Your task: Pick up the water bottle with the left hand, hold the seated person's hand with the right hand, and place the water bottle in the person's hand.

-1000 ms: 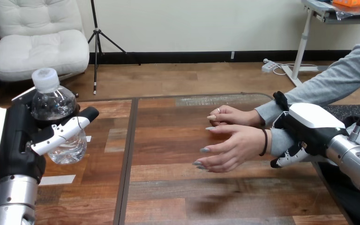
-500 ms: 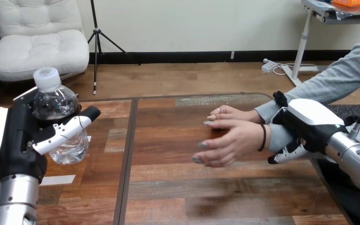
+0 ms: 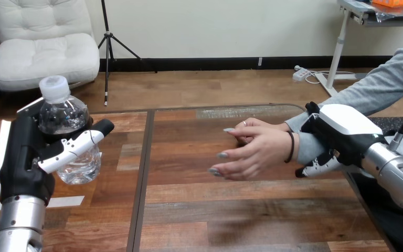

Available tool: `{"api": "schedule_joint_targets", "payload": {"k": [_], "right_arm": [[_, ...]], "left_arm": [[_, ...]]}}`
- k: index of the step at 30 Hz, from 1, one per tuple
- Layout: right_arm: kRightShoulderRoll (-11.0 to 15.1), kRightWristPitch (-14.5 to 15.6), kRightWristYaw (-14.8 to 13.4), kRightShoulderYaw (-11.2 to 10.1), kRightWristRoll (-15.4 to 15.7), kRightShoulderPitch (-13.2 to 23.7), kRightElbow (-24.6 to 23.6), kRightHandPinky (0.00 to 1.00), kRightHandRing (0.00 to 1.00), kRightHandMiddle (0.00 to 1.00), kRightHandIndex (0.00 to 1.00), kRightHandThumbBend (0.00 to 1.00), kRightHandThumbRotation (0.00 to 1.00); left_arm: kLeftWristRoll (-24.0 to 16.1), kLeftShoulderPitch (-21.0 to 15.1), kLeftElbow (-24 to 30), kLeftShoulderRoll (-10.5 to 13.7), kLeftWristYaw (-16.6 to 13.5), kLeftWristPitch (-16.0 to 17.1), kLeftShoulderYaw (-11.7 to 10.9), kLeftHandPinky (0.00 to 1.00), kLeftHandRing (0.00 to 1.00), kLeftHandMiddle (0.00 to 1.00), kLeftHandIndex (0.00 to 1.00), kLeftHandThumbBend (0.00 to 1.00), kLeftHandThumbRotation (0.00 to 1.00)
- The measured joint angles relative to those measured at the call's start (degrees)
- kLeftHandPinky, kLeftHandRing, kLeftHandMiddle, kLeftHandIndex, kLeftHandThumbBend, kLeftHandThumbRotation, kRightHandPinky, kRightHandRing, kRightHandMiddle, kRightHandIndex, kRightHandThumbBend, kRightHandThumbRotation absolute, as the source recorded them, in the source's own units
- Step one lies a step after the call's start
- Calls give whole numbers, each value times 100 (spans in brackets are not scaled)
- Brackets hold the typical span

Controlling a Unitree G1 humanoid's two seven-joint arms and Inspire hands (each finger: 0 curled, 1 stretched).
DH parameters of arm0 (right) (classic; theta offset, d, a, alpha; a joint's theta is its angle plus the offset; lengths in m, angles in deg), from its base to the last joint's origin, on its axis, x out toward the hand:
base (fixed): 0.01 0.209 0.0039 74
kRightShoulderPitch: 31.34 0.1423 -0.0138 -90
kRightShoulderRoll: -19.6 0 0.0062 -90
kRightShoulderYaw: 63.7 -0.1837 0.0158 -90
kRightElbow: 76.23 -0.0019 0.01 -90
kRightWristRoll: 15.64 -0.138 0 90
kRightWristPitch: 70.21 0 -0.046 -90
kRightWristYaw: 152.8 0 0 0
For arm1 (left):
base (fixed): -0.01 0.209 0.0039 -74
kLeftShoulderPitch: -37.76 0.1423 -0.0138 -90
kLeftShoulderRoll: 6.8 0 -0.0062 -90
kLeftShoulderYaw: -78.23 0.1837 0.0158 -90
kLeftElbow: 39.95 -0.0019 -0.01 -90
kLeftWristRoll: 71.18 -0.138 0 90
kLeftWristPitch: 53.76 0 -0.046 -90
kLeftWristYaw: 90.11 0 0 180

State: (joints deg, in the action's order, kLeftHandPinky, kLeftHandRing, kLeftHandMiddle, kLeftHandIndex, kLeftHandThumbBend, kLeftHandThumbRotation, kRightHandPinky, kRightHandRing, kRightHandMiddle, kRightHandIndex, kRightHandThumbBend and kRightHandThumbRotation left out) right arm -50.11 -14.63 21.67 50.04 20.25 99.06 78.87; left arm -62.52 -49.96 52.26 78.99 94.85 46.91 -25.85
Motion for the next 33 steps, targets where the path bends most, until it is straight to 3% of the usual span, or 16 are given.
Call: {"api": "schedule_joint_targets", "payload": {"k": [33], "right_arm": [[-19, -3, 116, -146, -78, -37, -413, 19, 23, 29, 30, 71, 0]], "left_arm": [[-42, 0, 5, -89, 26, -52, 3, 29, 35, 39, 41, 73, 0]]}}
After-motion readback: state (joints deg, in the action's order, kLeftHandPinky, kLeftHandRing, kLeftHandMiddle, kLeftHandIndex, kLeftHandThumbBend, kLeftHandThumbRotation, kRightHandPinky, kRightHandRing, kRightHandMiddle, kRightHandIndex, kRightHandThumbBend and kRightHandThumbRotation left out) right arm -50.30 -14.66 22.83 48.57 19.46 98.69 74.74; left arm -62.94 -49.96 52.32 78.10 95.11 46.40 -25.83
